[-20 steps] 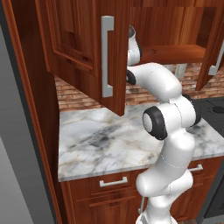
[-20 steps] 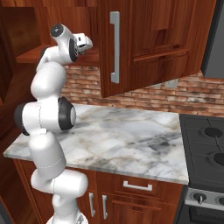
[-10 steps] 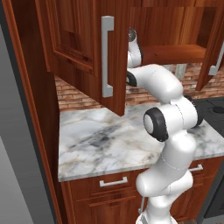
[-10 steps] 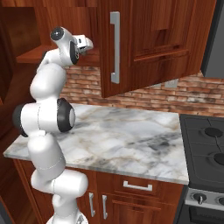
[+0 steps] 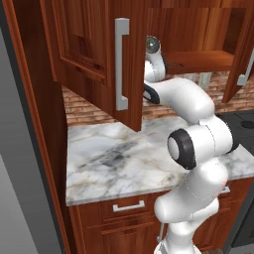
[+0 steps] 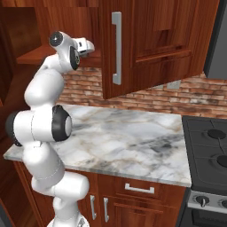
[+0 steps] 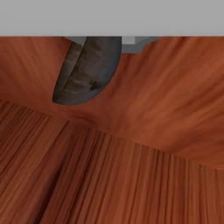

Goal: Open the cabinet and move the ladle to the pot. Then close the cabinet.

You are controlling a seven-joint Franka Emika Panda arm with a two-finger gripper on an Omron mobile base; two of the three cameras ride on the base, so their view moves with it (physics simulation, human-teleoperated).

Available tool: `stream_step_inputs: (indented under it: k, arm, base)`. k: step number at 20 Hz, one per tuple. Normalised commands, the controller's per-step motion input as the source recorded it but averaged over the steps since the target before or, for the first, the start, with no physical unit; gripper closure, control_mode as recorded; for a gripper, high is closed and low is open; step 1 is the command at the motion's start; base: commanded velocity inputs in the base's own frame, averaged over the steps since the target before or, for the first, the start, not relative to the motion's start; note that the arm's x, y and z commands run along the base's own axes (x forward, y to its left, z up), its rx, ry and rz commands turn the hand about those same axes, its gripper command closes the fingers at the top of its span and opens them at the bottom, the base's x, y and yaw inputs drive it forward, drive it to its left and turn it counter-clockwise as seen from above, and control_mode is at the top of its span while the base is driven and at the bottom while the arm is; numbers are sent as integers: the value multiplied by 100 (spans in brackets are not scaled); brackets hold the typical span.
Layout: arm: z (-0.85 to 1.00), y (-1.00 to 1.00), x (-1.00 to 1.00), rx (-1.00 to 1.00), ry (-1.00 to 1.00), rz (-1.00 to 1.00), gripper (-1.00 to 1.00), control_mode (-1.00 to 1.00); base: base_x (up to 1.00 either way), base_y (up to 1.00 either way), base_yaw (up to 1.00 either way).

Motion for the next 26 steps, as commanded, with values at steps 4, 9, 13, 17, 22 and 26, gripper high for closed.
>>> stream_step_inputs:
  k: [4,9,13,17,22,26]
  arm:
    - [-5,-29,-73,-1,-2,0,100,-100]
    - [0,-33,-93,-1,0,0,100,-100]
    - [-1,-26,-83,-4,0,1,100,-100]
    - [-12,-8,-65,-7,1,8,100,-100]
    - [-20,0,-55,-8,5,11,100,-100]
    - [-7,0,-62,-7,5,10,100,-100]
  base:
    - [0,0,0]
    - [0,0,0]
    - [0,0,0]
    - [0,0,0]
    - [0,0,0]
    - [0,0,0]
